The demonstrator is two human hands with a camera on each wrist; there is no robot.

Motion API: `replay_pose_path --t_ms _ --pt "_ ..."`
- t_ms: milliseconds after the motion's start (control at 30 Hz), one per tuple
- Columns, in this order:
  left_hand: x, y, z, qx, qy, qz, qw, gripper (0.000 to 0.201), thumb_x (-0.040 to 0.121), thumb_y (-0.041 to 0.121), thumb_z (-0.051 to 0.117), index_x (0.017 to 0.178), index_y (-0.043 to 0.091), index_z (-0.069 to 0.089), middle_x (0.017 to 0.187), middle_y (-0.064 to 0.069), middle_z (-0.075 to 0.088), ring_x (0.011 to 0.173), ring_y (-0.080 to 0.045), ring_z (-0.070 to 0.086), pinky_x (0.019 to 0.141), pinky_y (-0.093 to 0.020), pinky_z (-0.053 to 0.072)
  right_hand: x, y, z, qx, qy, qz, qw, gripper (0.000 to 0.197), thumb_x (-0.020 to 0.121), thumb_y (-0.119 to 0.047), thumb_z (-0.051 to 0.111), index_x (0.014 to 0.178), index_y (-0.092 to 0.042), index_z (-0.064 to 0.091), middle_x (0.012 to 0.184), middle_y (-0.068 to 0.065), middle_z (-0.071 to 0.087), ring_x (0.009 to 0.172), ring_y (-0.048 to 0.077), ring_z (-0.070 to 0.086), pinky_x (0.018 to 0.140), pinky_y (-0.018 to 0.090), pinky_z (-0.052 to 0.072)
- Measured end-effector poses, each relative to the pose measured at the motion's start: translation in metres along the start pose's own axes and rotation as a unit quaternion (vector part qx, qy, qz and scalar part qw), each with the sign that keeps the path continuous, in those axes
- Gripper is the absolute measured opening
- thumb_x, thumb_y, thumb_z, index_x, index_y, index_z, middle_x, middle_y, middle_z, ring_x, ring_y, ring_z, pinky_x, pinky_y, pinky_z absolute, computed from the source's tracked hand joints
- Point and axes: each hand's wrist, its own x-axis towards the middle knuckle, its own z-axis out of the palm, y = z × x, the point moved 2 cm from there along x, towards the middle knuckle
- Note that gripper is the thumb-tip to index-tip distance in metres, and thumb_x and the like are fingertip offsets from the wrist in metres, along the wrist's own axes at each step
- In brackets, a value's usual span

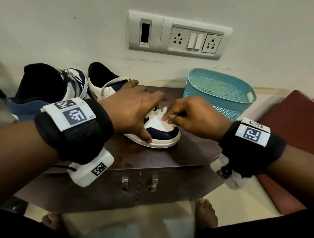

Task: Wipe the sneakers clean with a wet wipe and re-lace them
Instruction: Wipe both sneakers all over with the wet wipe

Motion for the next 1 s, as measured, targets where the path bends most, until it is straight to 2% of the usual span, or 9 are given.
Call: replay_pose_path --t_ms 167,233,333,467,633,733,800,933,1000 --pt "-0.001 -0.002 -0.002 -0.027 0.007 -0.008 1.000 0.119 0.058 0.070 0.083 0.150 0.028 0.022 0.133 0.002 0.062 0.126 -0.025 0.050 0.117 -0.046 0.023 0.014 0.012 -0.007 0.034 0.054 0.093 0.994 0.008 0.088 -0.020 0.077 0.084 -0.014 0.081 0.085 -0.001 0.078 0.084 0.016 0.072 0.080 0.036 0.056" --pt "-0.002 -0.001 -0.002 -0.035 0.013 -0.008 0.999 0.125 0.057 0.067 0.085 0.154 0.027 0.017 0.136 -0.001 0.059 0.127 -0.026 0.050 0.115 -0.045 0.026 0.018 0.008 -0.001 0.053 0.065 0.108 0.991 0.017 0.087 -0.025 0.078 0.078 -0.010 0.078 0.076 0.004 0.075 0.075 0.018 0.069 0.070 0.038 0.054" --pt "-0.002 0.000 -0.002 -0.043 0.029 -0.008 0.999 0.133 0.056 0.064 0.087 0.157 0.025 0.012 0.142 -0.005 0.048 0.128 -0.026 0.048 0.109 -0.043 0.034 0.021 -0.010 0.007 0.053 0.063 0.088 0.993 0.022 0.085 -0.019 0.080 0.065 -0.019 0.072 0.062 -0.006 0.066 0.060 0.004 0.061 0.059 0.025 0.044" --pt "-0.002 -0.001 -0.001 -0.051 0.042 0.001 0.998 0.135 0.054 0.062 0.089 0.157 0.022 0.011 0.134 -0.005 0.051 0.121 -0.025 0.050 0.104 -0.044 0.039 0.021 -0.032 0.010 0.031 0.021 0.021 0.999 0.013 0.084 -0.017 0.079 0.076 -0.009 0.076 0.073 0.003 0.072 0.072 0.020 0.066 0.066 0.036 0.050" --pt "-0.001 -0.001 -0.001 -0.066 0.034 -0.008 0.997 0.137 0.052 0.060 0.091 0.157 0.026 0.009 0.129 -0.008 0.052 0.116 -0.029 0.053 0.103 -0.045 0.042 0.023 -0.010 -0.001 -0.040 0.057 0.065 0.995 0.030 0.088 -0.015 0.074 0.059 -0.021 0.068 0.053 -0.009 0.051 0.052 0.010 0.049 0.057 0.027 0.036" --pt "-0.002 -0.002 0.000 -0.071 0.040 0.001 0.997 0.137 0.053 0.058 0.091 0.158 0.022 0.010 0.134 -0.007 0.052 0.120 -0.028 0.053 0.104 -0.043 0.042 0.011 -0.032 0.007 0.049 0.015 0.025 0.998 0.014 0.085 -0.012 0.078 0.087 -0.025 0.082 0.080 -0.009 0.076 0.078 0.001 0.069 0.071 0.018 0.052" --pt "-0.002 -0.002 0.000 -0.075 0.038 0.004 0.996 0.136 0.055 0.057 0.091 0.158 0.020 0.010 0.137 -0.007 0.053 0.123 -0.027 0.052 0.105 -0.040 0.040 0.009 -0.036 0.009 0.067 -0.006 0.004 0.998 0.015 0.085 -0.013 0.079 0.091 -0.026 0.083 0.089 -0.010 0.078 0.084 0.000 0.070 0.077 0.016 0.053" --pt "-0.003 0.000 0.000 -0.045 0.027 -0.002 0.999 0.131 0.058 0.063 0.087 0.157 0.024 0.011 0.149 -0.004 0.048 0.133 -0.027 0.046 0.109 -0.041 0.036 0.013 0.005 -0.007 -0.029 0.001 0.079 0.996 0.007 0.084 -0.014 0.077 0.080 -0.018 0.081 0.079 0.000 0.077 0.069 0.009 0.066 0.068 0.027 0.053" --pt "-0.002 -0.001 0.001 -0.029 0.021 -0.008 0.999 0.128 0.059 0.067 0.084 0.156 0.026 0.011 0.147 -0.001 0.051 0.129 -0.027 0.046 0.107 -0.043 0.036 0.009 0.023 -0.014 -0.050 -0.012 0.126 0.991 0.008 0.081 -0.012 0.076 0.073 -0.011 0.077 0.073 -0.001 0.075 0.068 0.012 0.068 0.064 0.025 0.054"
